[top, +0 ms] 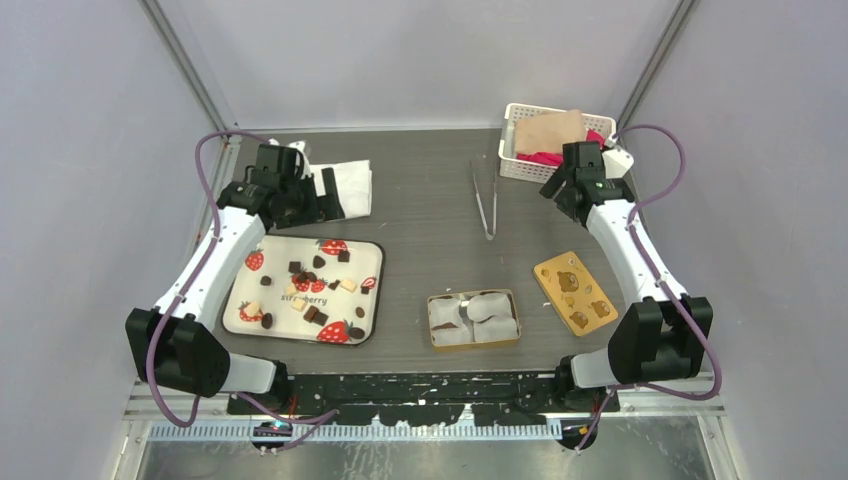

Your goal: Pack the chocolate

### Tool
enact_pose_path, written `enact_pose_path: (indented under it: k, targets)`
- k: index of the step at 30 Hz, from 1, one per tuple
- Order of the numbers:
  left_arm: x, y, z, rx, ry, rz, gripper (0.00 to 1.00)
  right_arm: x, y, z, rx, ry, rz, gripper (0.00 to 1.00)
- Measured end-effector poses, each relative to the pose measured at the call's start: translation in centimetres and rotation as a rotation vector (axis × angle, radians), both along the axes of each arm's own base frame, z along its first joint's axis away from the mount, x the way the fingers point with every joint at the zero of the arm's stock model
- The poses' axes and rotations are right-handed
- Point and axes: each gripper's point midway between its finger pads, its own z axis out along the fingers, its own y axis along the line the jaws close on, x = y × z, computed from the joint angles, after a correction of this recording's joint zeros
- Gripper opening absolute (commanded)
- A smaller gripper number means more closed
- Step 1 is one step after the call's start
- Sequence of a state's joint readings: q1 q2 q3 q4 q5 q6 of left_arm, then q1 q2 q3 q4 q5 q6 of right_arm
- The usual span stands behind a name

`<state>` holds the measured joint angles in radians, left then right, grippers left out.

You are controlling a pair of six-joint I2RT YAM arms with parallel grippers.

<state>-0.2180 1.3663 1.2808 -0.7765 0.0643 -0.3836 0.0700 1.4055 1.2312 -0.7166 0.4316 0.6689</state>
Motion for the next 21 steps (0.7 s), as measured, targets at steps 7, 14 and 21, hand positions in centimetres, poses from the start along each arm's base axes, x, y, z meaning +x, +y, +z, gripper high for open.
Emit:
enact_pose_path:
  k: [7,14,21]
  targets:
    - [-0.1,0.1,0.2,0.012,-0.013,-0.019,0.96,0.0,0.4,0.0,0.025,-0.023,0.006,1.00]
    - [-0.4,-0.6,0.3,0.028,-0.021,-0.059,0.96,0.4,1.6,0.4,0.074,-0.065,0.059,1.00]
    - [-3.4,-7.3,0.0,0.074,-0.045,-0.271,0.95,1.7,5.2,-0.9,0.129,-0.022,0.211,0.99]
